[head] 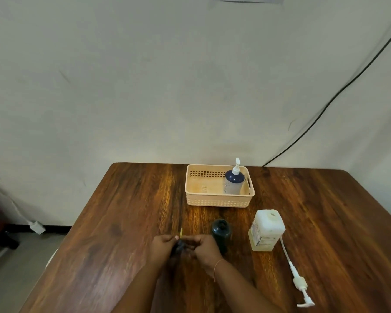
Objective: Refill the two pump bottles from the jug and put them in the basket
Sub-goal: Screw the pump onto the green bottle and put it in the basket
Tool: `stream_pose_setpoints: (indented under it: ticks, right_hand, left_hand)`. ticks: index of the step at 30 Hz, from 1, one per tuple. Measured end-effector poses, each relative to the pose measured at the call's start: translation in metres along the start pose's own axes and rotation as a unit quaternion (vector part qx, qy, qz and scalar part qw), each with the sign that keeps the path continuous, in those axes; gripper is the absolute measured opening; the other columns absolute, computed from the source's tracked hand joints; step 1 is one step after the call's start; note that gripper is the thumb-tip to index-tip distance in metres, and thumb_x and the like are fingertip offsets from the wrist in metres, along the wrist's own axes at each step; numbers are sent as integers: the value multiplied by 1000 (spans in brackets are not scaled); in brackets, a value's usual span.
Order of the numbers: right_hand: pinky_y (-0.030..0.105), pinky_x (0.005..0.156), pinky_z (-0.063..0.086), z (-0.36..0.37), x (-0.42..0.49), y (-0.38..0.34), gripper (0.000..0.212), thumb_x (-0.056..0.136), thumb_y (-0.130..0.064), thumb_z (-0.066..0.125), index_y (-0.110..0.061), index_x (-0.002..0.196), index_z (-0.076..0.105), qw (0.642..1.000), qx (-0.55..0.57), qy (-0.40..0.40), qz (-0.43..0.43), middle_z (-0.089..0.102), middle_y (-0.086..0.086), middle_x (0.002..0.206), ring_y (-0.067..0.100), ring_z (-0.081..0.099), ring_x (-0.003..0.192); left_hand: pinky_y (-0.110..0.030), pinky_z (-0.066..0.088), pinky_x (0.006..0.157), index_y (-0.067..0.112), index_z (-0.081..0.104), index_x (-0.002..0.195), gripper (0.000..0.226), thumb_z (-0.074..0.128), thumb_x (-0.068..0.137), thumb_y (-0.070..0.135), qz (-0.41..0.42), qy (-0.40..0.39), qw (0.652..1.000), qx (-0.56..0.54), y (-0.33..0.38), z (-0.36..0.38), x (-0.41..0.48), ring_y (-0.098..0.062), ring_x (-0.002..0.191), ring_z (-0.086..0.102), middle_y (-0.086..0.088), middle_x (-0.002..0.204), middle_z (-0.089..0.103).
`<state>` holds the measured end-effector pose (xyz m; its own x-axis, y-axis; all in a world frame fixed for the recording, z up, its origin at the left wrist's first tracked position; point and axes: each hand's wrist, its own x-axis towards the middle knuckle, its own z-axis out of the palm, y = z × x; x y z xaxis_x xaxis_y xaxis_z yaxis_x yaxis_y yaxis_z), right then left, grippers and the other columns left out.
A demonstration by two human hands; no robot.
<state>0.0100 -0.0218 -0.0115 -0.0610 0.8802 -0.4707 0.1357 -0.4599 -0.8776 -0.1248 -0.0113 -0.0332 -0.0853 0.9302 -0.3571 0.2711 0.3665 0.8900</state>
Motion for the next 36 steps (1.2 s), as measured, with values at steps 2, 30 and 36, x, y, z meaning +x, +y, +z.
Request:
stream_pose_setpoints:
  ticks: [2,30,36]
  right_hand:
    - [26,74,56,-8,-3,-18,25,83,6,56,-7,101,67,998,-2,41,-43,66,5,102,18,62,97]
    - [25,87,43,-106,-33,-91,29,80,-6,66,-5,109,66,946,-170,188,-202,69,12,107,21,61,97]
    - [38,100,45,-100,-12,-62,33,82,-7,64,-7,115,63,961,-177,157,-141,67,11,116,28,59,110]
  left_hand:
    - [-26,54,61,13,71,75,24,55,93,19,26,-27,999,-16,26,2,-4,-13,65,65,-4,70,67]
    - [-20,39,58,0,70,94,36,49,96,29,160,-147,971,97,153,60,-8,-10,61,51,2,65,58]
    - [-30,47,86,24,70,110,28,53,91,37,127,-139,970,153,111,67,6,-14,99,57,3,103,62]
